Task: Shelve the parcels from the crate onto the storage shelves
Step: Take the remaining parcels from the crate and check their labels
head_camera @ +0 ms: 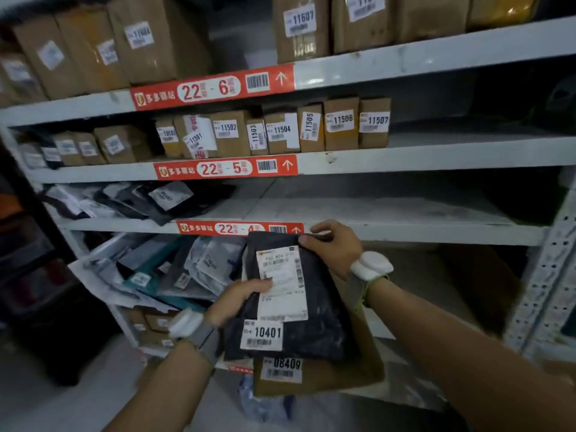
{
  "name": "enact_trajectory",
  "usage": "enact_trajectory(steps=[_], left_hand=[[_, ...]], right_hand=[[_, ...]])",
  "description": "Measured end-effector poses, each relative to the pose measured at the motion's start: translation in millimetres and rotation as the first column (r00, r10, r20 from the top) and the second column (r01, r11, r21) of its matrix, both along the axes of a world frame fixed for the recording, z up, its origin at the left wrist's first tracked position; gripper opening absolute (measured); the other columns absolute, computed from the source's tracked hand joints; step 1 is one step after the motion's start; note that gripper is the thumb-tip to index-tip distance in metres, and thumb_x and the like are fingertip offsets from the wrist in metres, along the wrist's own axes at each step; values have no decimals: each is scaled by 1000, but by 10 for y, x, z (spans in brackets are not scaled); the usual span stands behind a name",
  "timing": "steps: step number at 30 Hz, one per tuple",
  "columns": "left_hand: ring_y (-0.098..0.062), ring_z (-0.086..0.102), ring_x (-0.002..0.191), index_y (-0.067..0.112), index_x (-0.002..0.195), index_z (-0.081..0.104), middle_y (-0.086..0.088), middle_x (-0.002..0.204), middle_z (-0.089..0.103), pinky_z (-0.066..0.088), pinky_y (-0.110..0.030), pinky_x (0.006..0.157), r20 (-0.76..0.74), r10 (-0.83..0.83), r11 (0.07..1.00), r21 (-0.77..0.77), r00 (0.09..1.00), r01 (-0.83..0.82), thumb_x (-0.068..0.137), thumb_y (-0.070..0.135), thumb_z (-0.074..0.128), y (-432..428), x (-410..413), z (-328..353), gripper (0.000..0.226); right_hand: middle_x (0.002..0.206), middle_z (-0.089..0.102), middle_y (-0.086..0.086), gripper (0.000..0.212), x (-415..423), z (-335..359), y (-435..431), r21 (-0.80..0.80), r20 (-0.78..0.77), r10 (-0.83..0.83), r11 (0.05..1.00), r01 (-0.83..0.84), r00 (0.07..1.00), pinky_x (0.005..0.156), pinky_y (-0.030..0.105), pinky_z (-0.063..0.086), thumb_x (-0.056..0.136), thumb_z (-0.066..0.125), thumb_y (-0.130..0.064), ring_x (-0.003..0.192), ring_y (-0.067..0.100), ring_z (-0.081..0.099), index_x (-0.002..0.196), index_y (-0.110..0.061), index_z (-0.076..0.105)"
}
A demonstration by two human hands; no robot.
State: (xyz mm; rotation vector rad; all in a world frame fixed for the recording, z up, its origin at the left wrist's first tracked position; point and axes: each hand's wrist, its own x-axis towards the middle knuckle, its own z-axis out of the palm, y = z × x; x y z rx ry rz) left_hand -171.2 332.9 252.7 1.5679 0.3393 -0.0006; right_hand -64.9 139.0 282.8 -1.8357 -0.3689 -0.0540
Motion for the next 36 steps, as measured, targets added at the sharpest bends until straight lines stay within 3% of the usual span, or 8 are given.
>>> enact_trajectory(steps=[5, 9, 12, 19, 23, 27, 31, 36], left_hand=[[-24, 71, 57, -1, 105, 64, -11, 73, 74, 56, -27, 48, -13, 94, 976, -199, 996, -94, 95, 14, 55, 390, 487, 248, 20], [-28, 71, 59, 2, 113, 64, -15, 78, 75, 58, -32, 51, 13, 128, 956, -267, 992, -120, 95, 14, 53, 645, 805, 345, 24], [-29, 72, 61, 2, 98, 72, -17, 80, 75, 59, -34, 52, 45, 167, 931, -336, 985, -142, 71, 19, 80, 751, 937, 404, 33], [-36, 71, 94, 9, 123, 66, -15, 105, 74, 56, -46, 80, 21, 223, 914, -351, 975, -202, 85, 21, 71, 1009, 1153, 368, 40], [-27, 72, 63, 5, 106, 68, -9, 73, 75, 57, -32, 51, 11, 149, 953, -268, 989, -140, 95, 13, 61, 1070, 1282, 419, 15], [-31, 65, 77, 5, 111, 65, -11, 78, 74, 54, -39, 64, -28, 112, 940, -321, 993, -115, 98, 11, 56, 1213, 1496, 470, 17], [-34, 64, 81, -1, 118, 64, -18, 101, 67, 54, -42, 71, -82, 134, 962, -226, 988, -150, 94, 14, 64, 1442, 1725, 484, 28], [-40, 63, 108, 8, 125, 63, -17, 129, 61, 54, -50, 90, -91, 78, 995, -59, 993, -84, 78, 32, 81, 1893, 1941, 674, 56]], right_hand=[[104, 67, 2, 70, 553, -155, 80, 28, -268, 27, 999, -20, 963, 86, 33, 47, 78, 57, -77, 99, 22, 63, 112, -16, 61], [110, 66, 14, 13, 783, -152, 255, -118, -334, 165, 969, -215, 928, 89, 36, 48, 98, 56, -21, 97, 26, 60, 97, -12, 65], [92, 65, 12, 19, 908, 70, 414, -56, -256, 162, 982, -182, 953, 78, 33, 46, 96, 54, -10, 90, 25, 58, 97, 1, 70], [100, 67, 20, 24, 1069, 311, 669, -213, -80, -32, 977, 14, 996, 89, 45, 51, 92, 59, -17, 99, 39, 62, 100, 4, 67], [100, 70, 17, 27, 1080, 518, 862, -334, -2, 45, 942, -43, 999, 83, 45, 54, 95, 55, -24, 91, 34, 65, 97, 0, 68], [112, 65, 15, 37, 1102, 582, 1095, -410, 64, 7, 912, 20, 998, 90, 42, 51, 101, 48, -38, 103, 37, 62, 111, -6, 63], [121, 65, -1, 79, 1214, 431, 1318, -45, -158, 48, 997, -56, 986, 103, 45, 47, 72, 64, -78, 113, 26, 63, 125, -19, 61], [110, 75, 8, 89, 1428, 72, 1580, 239, -378, 203, 964, -117, 903, 94, 47, 56, 37, 97, -57, 98, 29, 72, 112, -17, 73]])
